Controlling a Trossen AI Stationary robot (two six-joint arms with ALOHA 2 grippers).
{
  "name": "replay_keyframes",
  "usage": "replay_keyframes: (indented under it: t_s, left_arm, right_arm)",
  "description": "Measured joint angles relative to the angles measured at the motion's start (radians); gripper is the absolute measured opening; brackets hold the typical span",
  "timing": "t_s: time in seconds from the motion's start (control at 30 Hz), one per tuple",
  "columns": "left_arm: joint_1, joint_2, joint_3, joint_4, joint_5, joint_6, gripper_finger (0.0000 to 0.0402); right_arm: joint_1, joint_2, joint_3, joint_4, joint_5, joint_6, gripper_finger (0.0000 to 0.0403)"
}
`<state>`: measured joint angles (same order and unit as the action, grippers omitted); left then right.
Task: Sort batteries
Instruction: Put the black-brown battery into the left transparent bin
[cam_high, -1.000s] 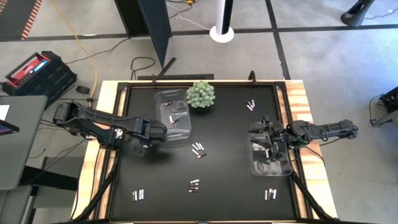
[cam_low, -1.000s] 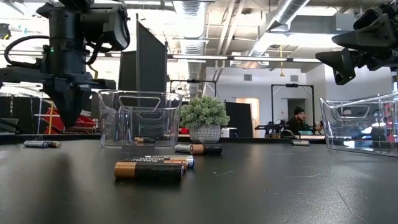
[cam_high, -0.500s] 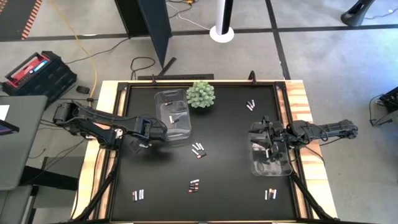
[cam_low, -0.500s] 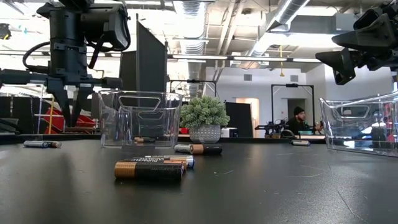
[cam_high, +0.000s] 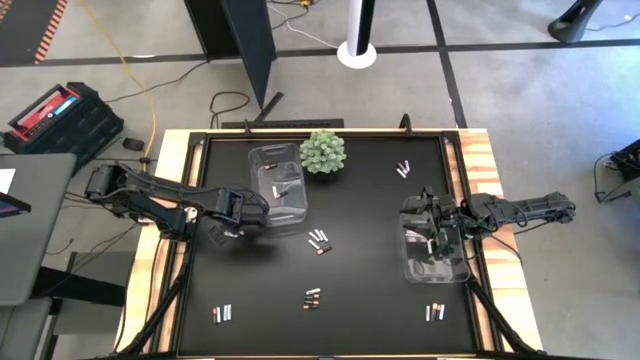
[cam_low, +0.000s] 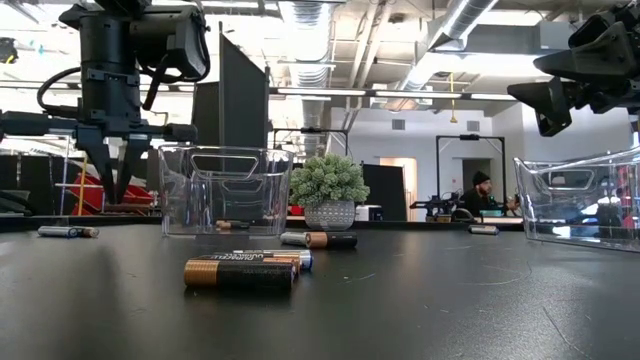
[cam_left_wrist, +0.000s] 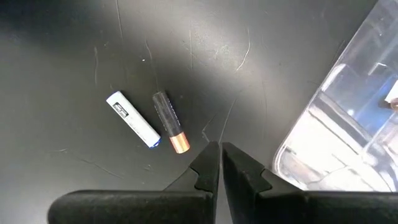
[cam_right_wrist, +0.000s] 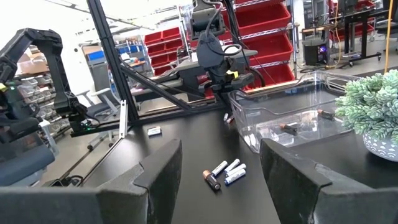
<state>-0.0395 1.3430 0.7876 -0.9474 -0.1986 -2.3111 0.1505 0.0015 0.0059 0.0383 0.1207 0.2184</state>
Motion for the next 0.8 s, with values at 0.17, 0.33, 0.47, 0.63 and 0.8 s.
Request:
replay_keyframes:
  t_s: [0.17,0.33,0.47,0.63,0.8]
  left_arm:
    - [0.000,0.000,0.000,-0.005,0.000,0.173,0.0015]
    - [0.000,0.000,0.000,-0.005,0.011,0.327,0.0015]
    - [0.000,0.000,0.000,-0.005,0.012,0.451,0.0015]
    - [0.000,0.000,0.000,-0.003,0.015,0.548,0.0015]
    - [0.000,0.000,0.000,0.024,0.024,0.683,0.0015]
  right_arm:
    - [0.000,0.000,0.000,0.000,0.000,0.000,0.0235]
    - [0.000,0.000,0.000,0.000,0.000,0.000,0.0235]
    - [0.000,0.000,0.000,0.000,0.000,0.000,0.0235]
    - [0.000,0.000,0.000,0.000,0.000,-0.015,0.0235]
    - [0.000,0.000,0.000,0.000,0.000,-0.016,0.0235]
